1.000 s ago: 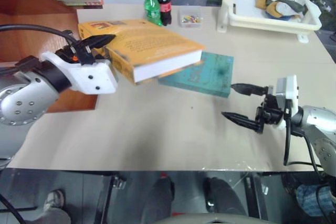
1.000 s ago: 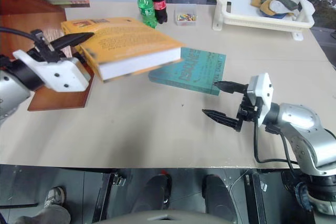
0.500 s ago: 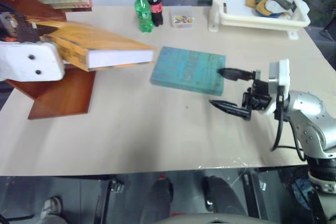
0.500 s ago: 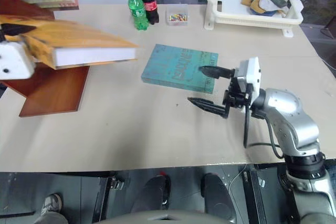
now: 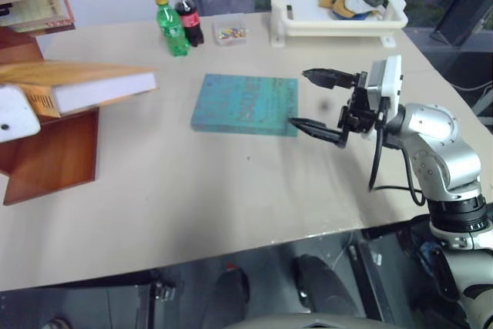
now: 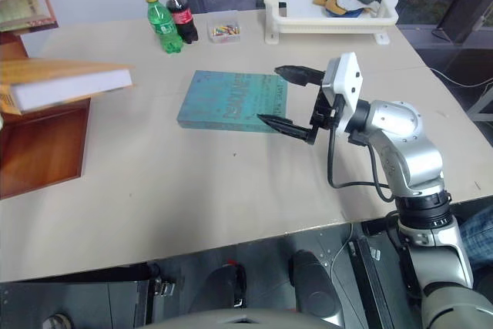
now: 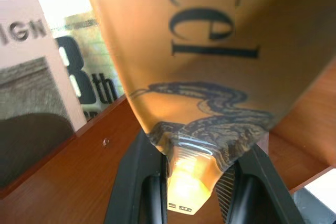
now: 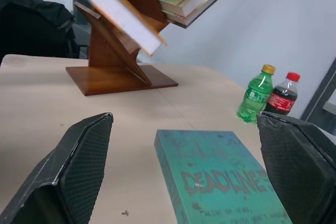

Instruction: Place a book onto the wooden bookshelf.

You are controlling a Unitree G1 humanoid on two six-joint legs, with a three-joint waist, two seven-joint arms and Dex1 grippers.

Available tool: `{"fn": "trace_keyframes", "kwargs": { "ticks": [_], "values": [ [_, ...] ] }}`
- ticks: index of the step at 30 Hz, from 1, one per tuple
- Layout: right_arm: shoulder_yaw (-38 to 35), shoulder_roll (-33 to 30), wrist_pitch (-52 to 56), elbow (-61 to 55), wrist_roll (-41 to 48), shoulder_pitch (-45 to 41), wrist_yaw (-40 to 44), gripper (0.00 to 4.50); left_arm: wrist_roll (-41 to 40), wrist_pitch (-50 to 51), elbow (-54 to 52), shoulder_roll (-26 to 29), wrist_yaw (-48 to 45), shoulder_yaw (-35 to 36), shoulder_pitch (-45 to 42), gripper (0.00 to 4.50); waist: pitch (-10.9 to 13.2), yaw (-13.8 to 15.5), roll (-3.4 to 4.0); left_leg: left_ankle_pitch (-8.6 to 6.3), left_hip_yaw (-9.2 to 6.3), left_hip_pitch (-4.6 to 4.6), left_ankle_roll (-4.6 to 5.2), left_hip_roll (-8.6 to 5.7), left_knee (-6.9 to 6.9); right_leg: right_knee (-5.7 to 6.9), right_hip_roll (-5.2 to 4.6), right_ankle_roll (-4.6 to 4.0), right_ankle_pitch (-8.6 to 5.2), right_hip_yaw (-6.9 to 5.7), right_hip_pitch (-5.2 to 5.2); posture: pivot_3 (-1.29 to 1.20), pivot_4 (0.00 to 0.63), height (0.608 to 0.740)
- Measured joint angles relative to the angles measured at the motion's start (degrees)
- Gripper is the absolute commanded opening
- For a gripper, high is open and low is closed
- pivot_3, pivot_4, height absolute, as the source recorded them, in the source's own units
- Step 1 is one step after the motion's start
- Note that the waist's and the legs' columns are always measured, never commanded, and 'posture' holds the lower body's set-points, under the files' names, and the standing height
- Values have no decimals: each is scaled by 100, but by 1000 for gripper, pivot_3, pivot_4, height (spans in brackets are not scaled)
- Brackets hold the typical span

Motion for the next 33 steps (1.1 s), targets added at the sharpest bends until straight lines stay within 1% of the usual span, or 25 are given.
{"fn": "trace_keyframes", "kwargs": {
  "ticks": [4,6,8,10,13,16,18,20,22,24,25,28,30,33],
  "values": [
    [56,107,-183,196,-77,0,121,4500,-419,-18,-41,191,-82,1,-393,668,1,86,0,0,2,-7,-1,1,5,-1,-4,-5,3,-1,-1,0,150,740],
    [106,143,-214,308,-93,0,175,4500,-420,-19,-69,195,-227,5,-390,668,1,106,0,0,8,-13,-1,-4,6,-2,-10,-5,3,1,-5,0,150,740],
    [107,181,-232,359,-94,-3,216,4500,-328,199,-137,195,-522,87,-385,668,0,139,-1,0,7,-41,-1,-4,20,-3,-9,-5,3,-1,-24,0,150,740],
    [117,221,-313,505,-104,-47,304,4500,-225,527,-286,194,-805,306,-392,668,-1,173,-4,0,3,-91,-2,-4,35,-1,-9,-6,5,-7,-63,0,150,740],
    [166,378,-466,832,-154,-202,430,4500,-78,957,-660,188,-1293,645,-370,668,-1,196,-4,0,5,-102,-2,-7,36,-1,-14,-6,5,-7,-71,0,150,740],
    [207,541,-662,1128,-195,-372,580,4500,205,1173,-903,188,-1719,1003,-263,668,-1,209,-4,0,5,-101,-3,-7,35,-1,-14,-7,5,-9,-70,0,150,740],
    [224,643,-816,1297,-230,-451,660,4500,480,1205,-919,182,-2024,1352,-99,668,-1,194,-4,0,5,-99,-3,-6,35,1,-11,-7,5,-9,-71,0,150,740],
    [278,788,-946,1492,-305,-557,698,4500,908,1047,-873,96,-2295,1830,255,668,0,171,-1,0,9,-92,-3,-4,32,2,-10,-7,5,-7,-71,0,150,740],
    [331,871,-1008,1579,-350,-608,704,4500,1169,869,-738,-44,-2324,2061,479,668,1,185,0,0,5,-91,-3,-2,32,6,-8,-8,4,-8,-70,0,150,740],
    [333,931,-1033,1597,-377,-641,694,4500,1300,680,-487,-174,-2209,2141,662,668,0,197,0,0,4,-91,-3,-2,33,8,-10,-8,4,-9,-69,0,150,740],
    [334,970,-1054,1596,-387,-664,673,4500,1253,496,-297,-271,-2022,2113,735,668,-2,208,-3,0,4,-90,-3,-2,34,9,-13,-8,5,-10,-69,0,150,740],
    [379,1025,-1074,1562,-436,-683,637,4500,1186,232,163,-288,-1486,1717,744,668,-4,229,-3,0,3,-83,-2,-4,38,21,-16,-8,5,-10,-68,0,150,740],
    [399,1052,-1075,1474,-504,-663,551,4500,1103,69,669,-214,-925,1207,564,668,-4,246,-1,0,2,-72,-2,-6,41,46,-16,-8,5,-10,-69,0,150,740],
    [439,1088,-1057,1295,-576,-631,416,4500,914,-51,1477,126,-183,159,163,668,-4,261,-1,0,-4,-66,-2,-5,55,77,-10,-9,4,-10,-70,0,150,740]
  ]
}}
